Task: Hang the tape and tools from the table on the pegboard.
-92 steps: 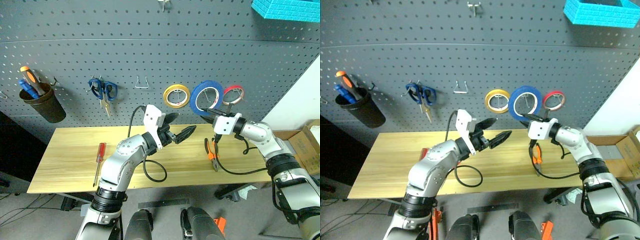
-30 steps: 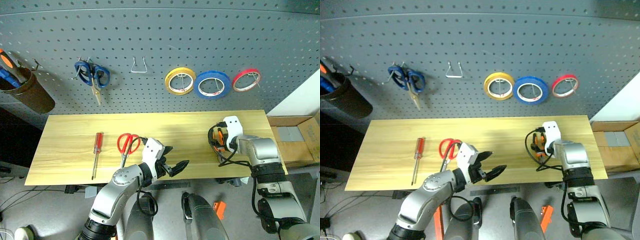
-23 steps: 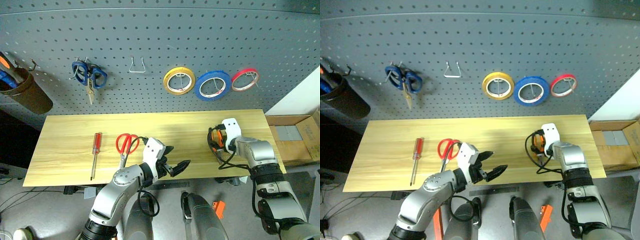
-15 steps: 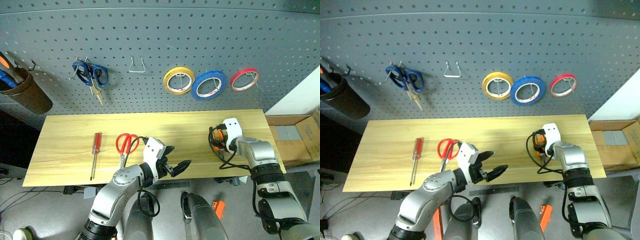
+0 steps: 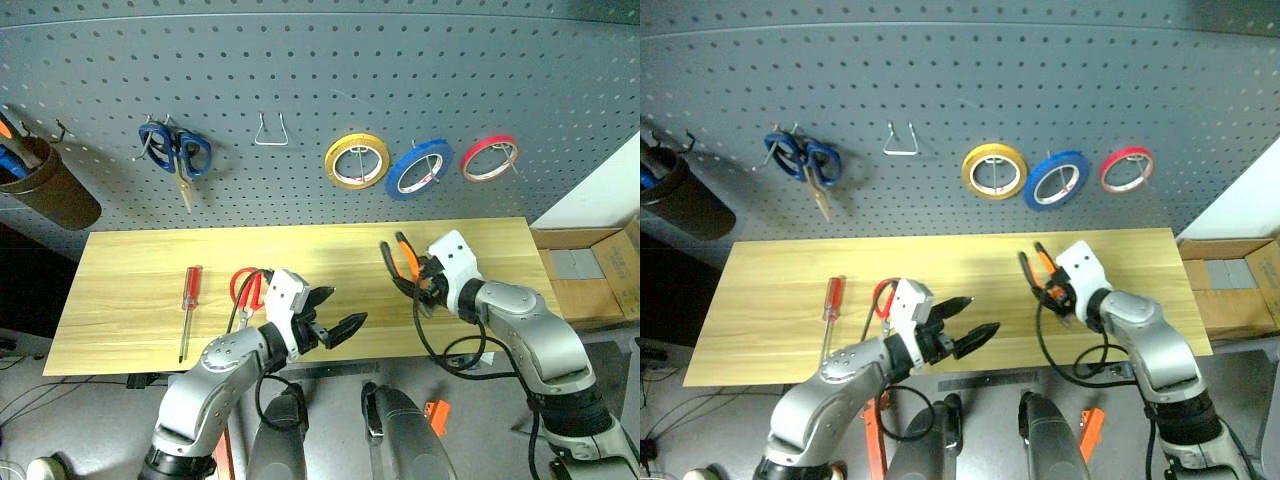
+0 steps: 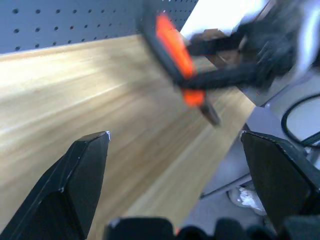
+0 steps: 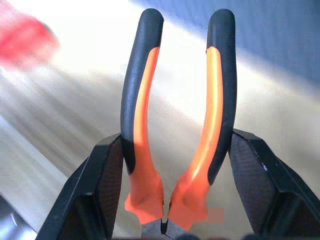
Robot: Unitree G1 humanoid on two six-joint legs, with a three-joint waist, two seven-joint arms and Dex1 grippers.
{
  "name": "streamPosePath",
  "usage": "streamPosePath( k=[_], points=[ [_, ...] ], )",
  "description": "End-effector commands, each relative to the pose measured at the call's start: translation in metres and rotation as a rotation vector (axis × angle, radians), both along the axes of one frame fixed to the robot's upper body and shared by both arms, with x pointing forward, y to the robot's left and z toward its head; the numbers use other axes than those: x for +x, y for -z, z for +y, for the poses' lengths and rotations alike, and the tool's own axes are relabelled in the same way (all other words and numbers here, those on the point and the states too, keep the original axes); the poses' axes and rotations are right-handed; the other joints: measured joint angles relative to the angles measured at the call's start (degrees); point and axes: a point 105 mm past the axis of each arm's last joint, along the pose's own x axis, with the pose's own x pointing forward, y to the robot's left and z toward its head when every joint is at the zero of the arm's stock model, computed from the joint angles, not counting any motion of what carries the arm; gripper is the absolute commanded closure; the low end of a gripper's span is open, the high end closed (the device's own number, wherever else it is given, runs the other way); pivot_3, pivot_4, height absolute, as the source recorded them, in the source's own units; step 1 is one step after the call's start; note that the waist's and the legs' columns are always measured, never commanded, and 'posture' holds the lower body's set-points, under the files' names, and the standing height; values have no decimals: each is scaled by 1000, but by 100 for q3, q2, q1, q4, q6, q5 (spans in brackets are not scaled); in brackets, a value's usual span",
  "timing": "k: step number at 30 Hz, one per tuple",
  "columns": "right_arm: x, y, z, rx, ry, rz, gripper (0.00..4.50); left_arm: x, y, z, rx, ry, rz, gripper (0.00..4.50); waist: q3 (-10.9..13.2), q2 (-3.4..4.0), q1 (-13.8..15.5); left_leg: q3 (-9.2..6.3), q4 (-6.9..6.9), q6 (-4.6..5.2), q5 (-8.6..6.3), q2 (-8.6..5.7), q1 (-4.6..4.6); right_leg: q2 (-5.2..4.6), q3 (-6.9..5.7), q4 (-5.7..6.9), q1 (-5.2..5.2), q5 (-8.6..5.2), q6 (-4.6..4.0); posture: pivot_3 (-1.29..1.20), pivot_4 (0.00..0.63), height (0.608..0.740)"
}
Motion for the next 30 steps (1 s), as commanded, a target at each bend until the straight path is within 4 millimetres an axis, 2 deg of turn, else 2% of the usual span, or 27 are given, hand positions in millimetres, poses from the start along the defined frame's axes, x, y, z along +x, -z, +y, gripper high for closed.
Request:
streamPosePath(
  k=[1, 7, 12, 16, 19, 22, 25, 30],
  points=[
    [-12, -46, 23, 172, -30, -126, 1836, -11, -32, 3, -88, -3, -52, 0, -6, -5, 18, -2, 3, -3, 2, -2, -1, -1, -3, 2, 1, 0, 0, 85, 260, 740],
    [-10, -102, 51, 347, -42, -303, 1836, -15, -70, 30, -125, -217, -149, 0, -115, -66, 119, -10, 14, -6, 5, -9, -6, -6, -7, 6, 3, 1, -1, 137, 199, 740],
    [6, -132, 64, 411, -51, -399, 1836, -5, -94, 54, -108, -407, -255, 0, -268, -78, 195, -20, 11, -8, 7, -9, -7, -3, -15, 10, 4, 2, -2, 193, 174, 740],
    [19, -165, 77, 447, -67, -534, 1836, 14, -112, 84, -74, -595, -357, 0, -309, -85, 276, -17, 16, -5, 12, -12, -2, -1, -14, 16, 7, 10, -16, 208, 167, 740],
    [33, -180, 88, 476, -51, -585, 1836, 30, -111, 97, -29, -655, -394, 0, -334, -89, 297, -11, 16, -9, 21, -13, 1, 6, -16, 22, 6, 17, -28, 212, 162, 740],
    [39, -186, 94, 491, -49, -617, 1836, 38, -108, 95, -11, -652, -419, 0, -386, -109, 310, 2, 8, -12, 23, -8, 1, 10, -23, 21, 5, 35, -60, 217, 166, 740],
    [50, -196, 102, 507, -14, -685, 1836, 58, -105, 78, -54, -613, -411, 0, -390, -116, 356, 10, 6, -12, 23, -6, 0, 5, -24, 22, 5, 36, -62, 218, 169, 740],
    [61, -198, 112, 524, 25, -733, 1836, 70, -88, 49, -75, -523, -371, 0, -399, -127, 432, 18, 10, -12, 23, -3, -3, 1, -22, 23, 5, 40, -67, 224, 173, 740]
  ],
)
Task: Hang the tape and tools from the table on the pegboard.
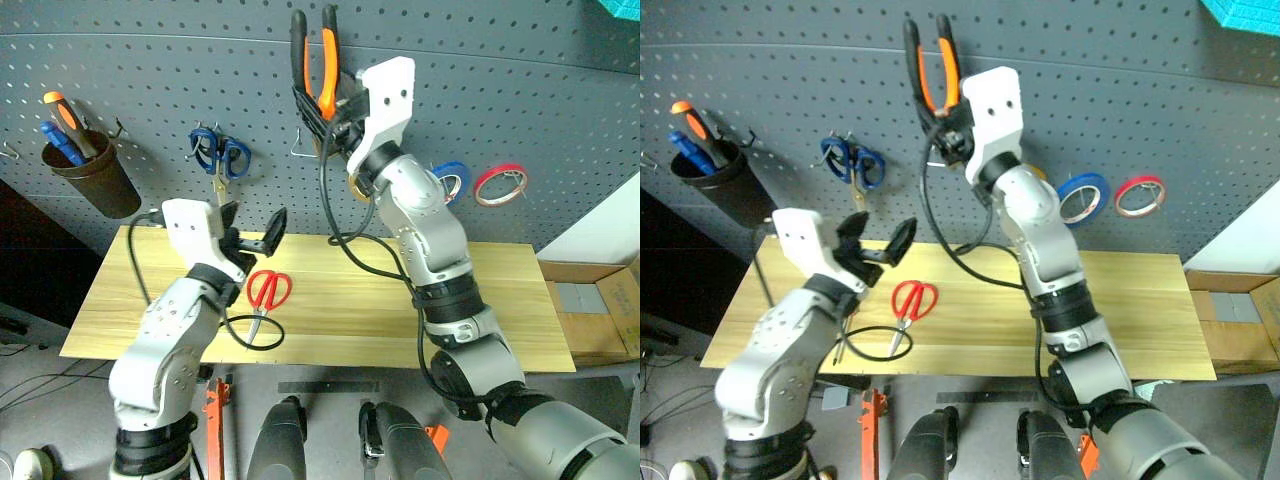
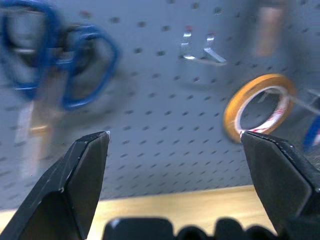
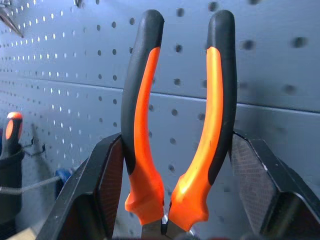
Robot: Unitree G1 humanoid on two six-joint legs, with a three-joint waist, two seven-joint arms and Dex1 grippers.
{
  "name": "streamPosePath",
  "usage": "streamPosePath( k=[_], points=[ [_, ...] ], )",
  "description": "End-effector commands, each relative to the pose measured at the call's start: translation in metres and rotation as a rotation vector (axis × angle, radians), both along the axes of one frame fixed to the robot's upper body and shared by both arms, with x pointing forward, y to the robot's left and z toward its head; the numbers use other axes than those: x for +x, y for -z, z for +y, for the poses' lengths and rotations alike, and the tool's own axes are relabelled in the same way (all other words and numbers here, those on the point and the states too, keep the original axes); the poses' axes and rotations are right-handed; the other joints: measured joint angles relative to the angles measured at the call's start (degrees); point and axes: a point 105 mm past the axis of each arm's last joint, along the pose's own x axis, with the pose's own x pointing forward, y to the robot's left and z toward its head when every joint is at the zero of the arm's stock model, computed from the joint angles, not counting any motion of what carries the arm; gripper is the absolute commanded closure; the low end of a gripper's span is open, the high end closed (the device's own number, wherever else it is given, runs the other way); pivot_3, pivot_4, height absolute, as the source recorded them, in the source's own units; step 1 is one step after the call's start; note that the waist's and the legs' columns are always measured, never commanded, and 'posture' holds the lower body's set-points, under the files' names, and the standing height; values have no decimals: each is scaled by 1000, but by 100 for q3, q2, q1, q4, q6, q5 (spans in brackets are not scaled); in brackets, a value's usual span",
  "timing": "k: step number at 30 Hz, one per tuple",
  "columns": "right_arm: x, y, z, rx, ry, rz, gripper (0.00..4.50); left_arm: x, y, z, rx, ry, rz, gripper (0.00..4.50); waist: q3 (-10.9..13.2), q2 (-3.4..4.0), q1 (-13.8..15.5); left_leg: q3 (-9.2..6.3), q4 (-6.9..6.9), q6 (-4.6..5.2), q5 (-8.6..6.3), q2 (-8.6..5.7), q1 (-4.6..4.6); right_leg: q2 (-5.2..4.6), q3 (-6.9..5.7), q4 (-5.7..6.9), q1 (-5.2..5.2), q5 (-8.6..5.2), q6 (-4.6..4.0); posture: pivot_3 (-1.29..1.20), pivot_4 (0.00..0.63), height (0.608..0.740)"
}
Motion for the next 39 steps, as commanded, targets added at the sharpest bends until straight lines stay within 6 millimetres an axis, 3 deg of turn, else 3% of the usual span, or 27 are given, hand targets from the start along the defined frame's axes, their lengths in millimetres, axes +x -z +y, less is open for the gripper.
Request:
streamPosePath(
  k=[1, 8, 19, 23, 33, 39],
  points=[
    [-6, -25, 0, 63, 27, -119, 1836, 0, 2, -17, 15, 69, -26, 0, 0, 0, 10, 0, -1, 0, 0, -1, 0, -1, -1, 2, -1, 0, 0, 224, 173, 740],
    [3, -22, -1, 122, 118, -148, 1836, -1, 6, -30, -1, 142, -5, 0, 0, 1, 13, -5, -1, -1, 1, 4, 0, -2, -7, 8, -2, 2, -3, 228, 194, 740],
    [0, -24, 13, 167, 106, -176, 1836, -2, 8, -37, -2, 175, 4, 0, 1, 1, 23, -12, 2, 0, 1, 4, 1, -4, -9, 11, 0, 3, -5, 232, 207, 740],
    [-1, -16, 21, 143, 81, -174, 1836, 5, 5, -32, 11, 164, -7, 0, 1, 1, 31, -18, 2, 0, 1, 4, 2, -4, -19, 11, 3, 3, -5, 238, 207, 740],
    [10, -2, 20, 122, 102, -153, 1836, 22, -1, -18, 52, 145, -31, 0, 2, 3, 38, -22, 3, 1, 2, 4, 3, -4, -23, 12, 6, 4, -7, 263, 221, 740],
    [17, 18, 20, 83, 125, -122, 1836, 27, -7, -16, 64, 143, -47, 0, 2, 4, 49, -26, 2, 1, 2, 3, 2, -4, -23, 11, 6, 4, -7, 268, 227, 740]
  ],
)
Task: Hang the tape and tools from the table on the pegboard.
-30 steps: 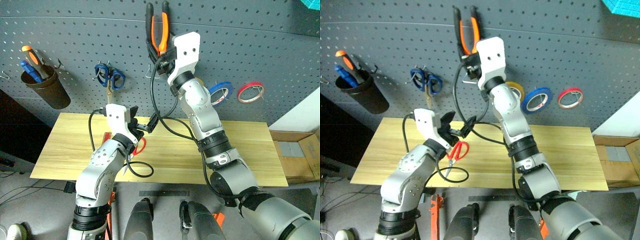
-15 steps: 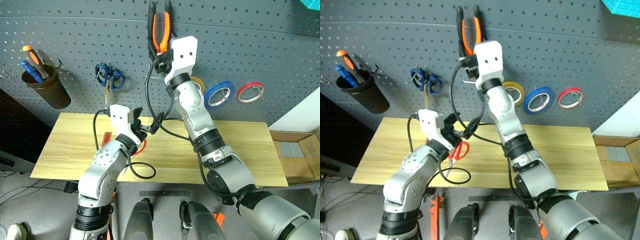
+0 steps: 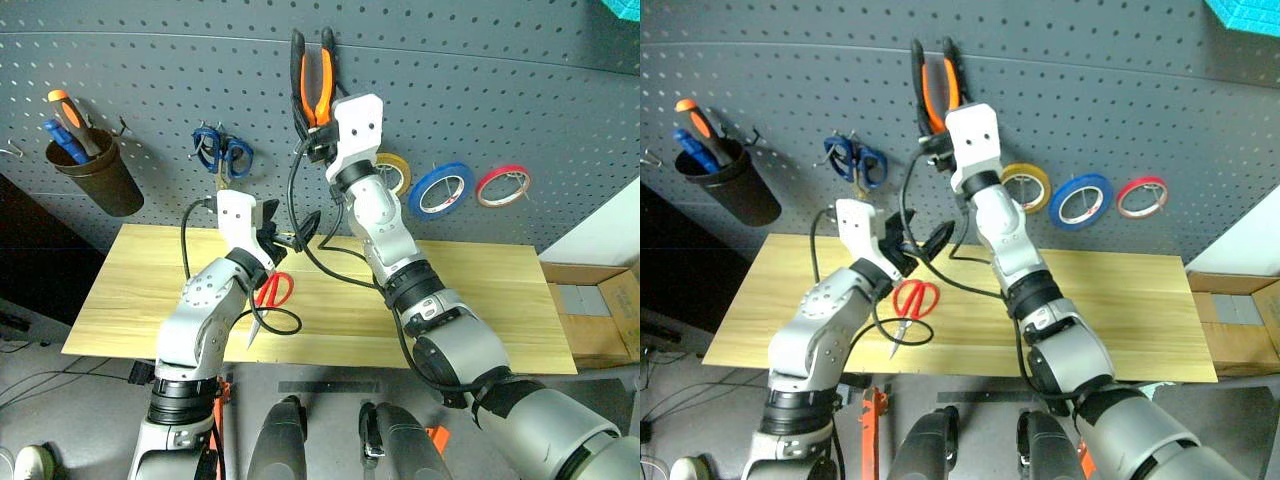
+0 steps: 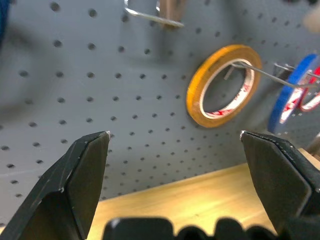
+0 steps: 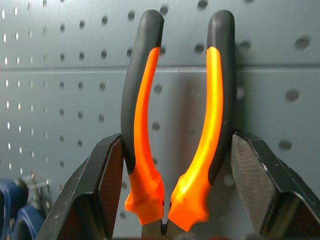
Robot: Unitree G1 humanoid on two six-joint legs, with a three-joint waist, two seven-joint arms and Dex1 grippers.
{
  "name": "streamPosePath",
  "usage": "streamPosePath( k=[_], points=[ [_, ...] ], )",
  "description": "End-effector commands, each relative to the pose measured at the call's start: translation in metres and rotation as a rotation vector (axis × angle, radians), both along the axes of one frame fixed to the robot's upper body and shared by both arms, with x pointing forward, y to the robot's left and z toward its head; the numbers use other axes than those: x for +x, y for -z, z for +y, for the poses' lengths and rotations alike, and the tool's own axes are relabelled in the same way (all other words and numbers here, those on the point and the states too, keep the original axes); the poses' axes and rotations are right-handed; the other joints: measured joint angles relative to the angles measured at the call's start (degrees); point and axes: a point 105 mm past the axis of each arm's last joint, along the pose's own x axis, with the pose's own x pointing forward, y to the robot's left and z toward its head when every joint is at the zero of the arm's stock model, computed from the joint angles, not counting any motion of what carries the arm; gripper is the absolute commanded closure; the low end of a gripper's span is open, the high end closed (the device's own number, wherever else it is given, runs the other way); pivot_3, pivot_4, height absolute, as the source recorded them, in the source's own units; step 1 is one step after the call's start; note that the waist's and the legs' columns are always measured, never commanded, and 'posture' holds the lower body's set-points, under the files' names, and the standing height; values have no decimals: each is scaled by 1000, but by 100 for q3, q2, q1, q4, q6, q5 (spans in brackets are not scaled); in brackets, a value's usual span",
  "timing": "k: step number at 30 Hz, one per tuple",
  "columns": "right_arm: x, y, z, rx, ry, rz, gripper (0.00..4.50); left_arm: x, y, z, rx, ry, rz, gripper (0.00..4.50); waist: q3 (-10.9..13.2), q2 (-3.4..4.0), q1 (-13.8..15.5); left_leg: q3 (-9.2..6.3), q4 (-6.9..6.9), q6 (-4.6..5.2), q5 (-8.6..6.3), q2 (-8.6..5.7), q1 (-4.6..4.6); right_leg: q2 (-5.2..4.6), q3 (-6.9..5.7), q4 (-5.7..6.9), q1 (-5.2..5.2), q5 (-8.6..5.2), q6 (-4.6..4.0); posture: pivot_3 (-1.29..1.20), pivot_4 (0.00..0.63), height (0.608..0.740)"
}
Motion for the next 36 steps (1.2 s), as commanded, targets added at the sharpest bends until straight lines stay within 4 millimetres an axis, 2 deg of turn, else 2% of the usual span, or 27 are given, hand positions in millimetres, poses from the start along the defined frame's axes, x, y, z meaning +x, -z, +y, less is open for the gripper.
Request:
streamPosePath(
  k=[1, 10, 17, 22, 23, 27, 31, 36],
  points=[
    [-11, -15, 8, 26, -22, -72, 1836, -2, -13, 1, 4, 6, -56, 0, 0, 0, 5, -2, 0, 0, 0, 0, 0, 0, 0, 0, 0, 0, 0, 266, 225, 740],
    [-13, 27, 27, -129, -50, 14, 1836, -4, -10, -4, 5, 21, -47, 0, 0, 0, 13, -31, 0, 0, 0, 0, 1, -1, -1, 2, 2, 0, 0, 246, 221, 740],
    [-12, 38, 16, -170, -24, 37, 1836, -6, -5, -7, 6, 35, -36, 0, 0, 0, -2, -35, 0, 0, 0, 0, 2, -1, -2, 1, 3, 0, -1, 226, 219, 740],
    [-17, 39, -2, -207, -18, 21, 227, -7, -2, -15, -8, 56, -28, 0, 0, 0, -2, -40, 3, 0, 0, -3, 2, -2, -7, 0, 10, 0, -1, 198, 215, 740],
    [-18, 38, -5, -212, -14, 18, 61, -7, -2, -16, -9, 59, -26, 0, 0, 0, -9, -41, 4, 0, 0, -3, 2, -2, -7, 0, 10, 0, -1, 198, 215, 740],
    [-33, 42, -21, -234, -53, 25, 61, -11, 7, -18, -4, 65, 2, 0, -1, 1, -19, -48, 6, -1, 1, -2, 2, -2, -12, 3, 13, 0, 0, 176, 218, 740],
    [-61, 53, -30, -249, -195, 99, 61, -14, 27, -15, 43, 41, 50, 0, 0, 1, -37, -52, 5, -1, 1, -2, 4, -1, -15, 1, 16, 0, 0, 143, 232, 740],
    [-106, 99, -42, -449, -402, 186, 61, -16, 67, -5, 155, -31, 154, 0, 4, 7, -60, -54, 7, 0, 1, -3, 8, 0, -15, -1, 20, -1, 1, 111, 251, 740]
  ],
)
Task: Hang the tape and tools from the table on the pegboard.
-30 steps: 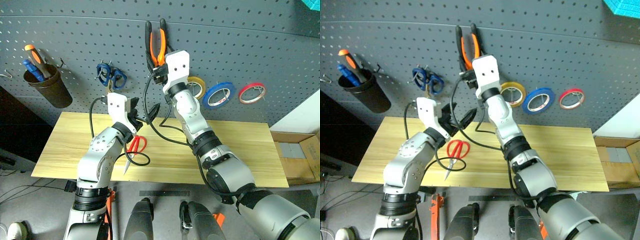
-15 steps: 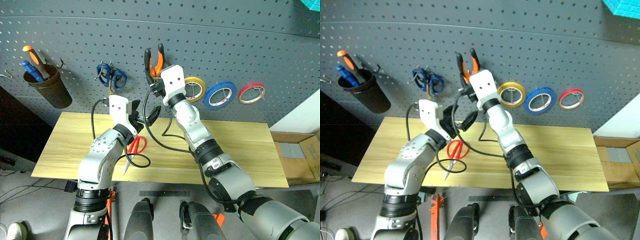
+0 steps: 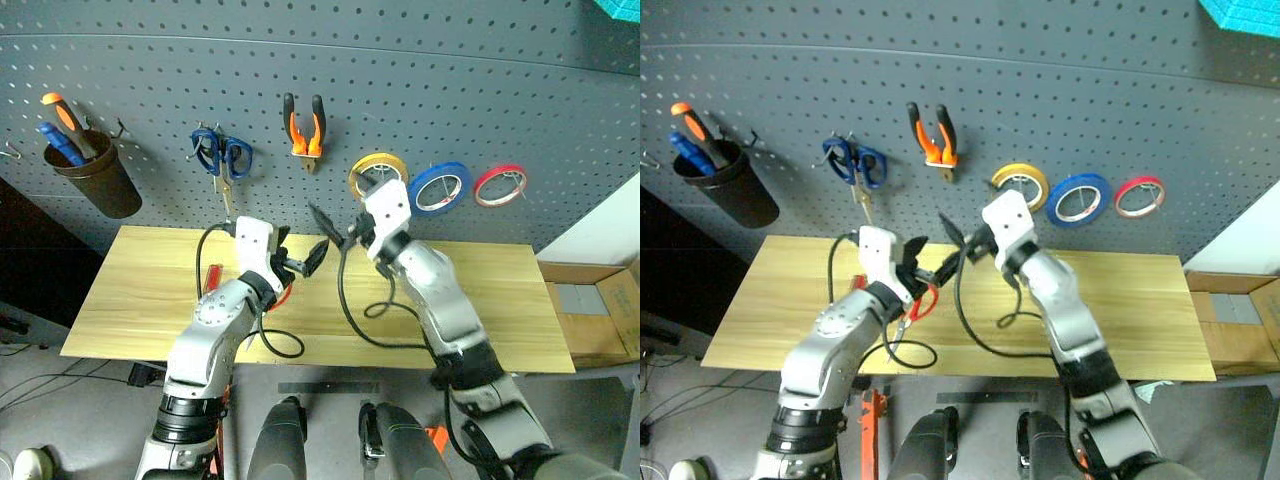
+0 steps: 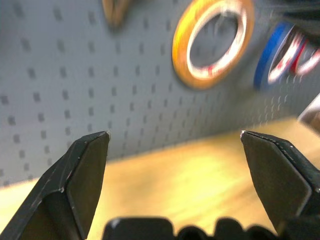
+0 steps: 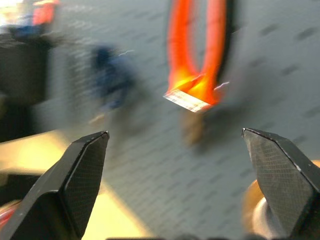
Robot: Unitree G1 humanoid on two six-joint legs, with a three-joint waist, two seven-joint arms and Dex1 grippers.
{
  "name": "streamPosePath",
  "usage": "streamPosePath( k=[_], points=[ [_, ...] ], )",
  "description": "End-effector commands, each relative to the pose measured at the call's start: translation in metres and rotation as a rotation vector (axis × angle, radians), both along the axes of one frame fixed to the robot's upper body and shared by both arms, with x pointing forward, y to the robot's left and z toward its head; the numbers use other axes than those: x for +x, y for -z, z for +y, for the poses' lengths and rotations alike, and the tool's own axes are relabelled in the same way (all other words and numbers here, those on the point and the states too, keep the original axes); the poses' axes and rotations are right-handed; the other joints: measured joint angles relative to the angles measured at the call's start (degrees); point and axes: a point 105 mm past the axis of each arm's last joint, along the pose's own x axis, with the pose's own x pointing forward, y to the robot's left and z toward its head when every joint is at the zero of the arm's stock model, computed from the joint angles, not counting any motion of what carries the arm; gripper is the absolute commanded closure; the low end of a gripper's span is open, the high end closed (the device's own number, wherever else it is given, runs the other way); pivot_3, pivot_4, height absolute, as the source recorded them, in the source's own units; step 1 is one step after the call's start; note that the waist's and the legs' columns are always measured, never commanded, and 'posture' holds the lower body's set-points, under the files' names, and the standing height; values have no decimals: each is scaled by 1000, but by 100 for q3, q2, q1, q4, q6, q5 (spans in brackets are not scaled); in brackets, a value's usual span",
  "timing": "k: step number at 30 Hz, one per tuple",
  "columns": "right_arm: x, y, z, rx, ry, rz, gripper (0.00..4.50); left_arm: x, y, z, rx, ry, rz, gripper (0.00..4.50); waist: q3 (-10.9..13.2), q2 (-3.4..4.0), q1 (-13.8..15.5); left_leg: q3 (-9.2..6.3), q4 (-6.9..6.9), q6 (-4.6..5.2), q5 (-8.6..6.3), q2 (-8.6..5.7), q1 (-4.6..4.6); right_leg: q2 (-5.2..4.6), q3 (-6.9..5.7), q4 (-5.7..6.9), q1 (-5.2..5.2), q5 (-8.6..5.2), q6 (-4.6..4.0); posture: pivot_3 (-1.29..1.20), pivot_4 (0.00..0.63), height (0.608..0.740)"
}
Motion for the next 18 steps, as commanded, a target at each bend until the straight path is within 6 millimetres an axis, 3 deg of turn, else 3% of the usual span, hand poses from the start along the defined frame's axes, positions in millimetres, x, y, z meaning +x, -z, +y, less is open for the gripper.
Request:
streamPosePath(
  k=[1, 5, 9, 18],
  points=[
    [-35, 17, -6, -103, -153, 27, 61, -2, 19, 8, 81, -51, 38, 0, 1, 1, 0, 0, 1, 0, 0, 0, 2, 0, 0, 0, 1, -1, 2, 104, 257, 740],
    [-49, 48, -26, -212, -168, 100, 61, -1, 44, 22, 164, -114, 112, 0, 10, 13, -3, -4, 4, 7, 4, -1, 9, 1, -4, -2, 12, -17, 22, 93, 269, 740],
    [-61, 75, -49, -298, -174, 142, 61, 2, 76, 51, 279, -241, 225, 0, 16, 20, -18, -4, 5, 24, 16, -2, 12, 2, -2, -1, 13, -19, 23, 78, 294, 740],
    [-84, 73, -38, -285, -320, 185, 61, -2, 92, 71, 421, -311, 295, 0, 89, 44, -131, -4, 2, 26, 17, -1, 15, 2, 0, -4, 15, -17, 20, 60, 328, 740]
  ],
)
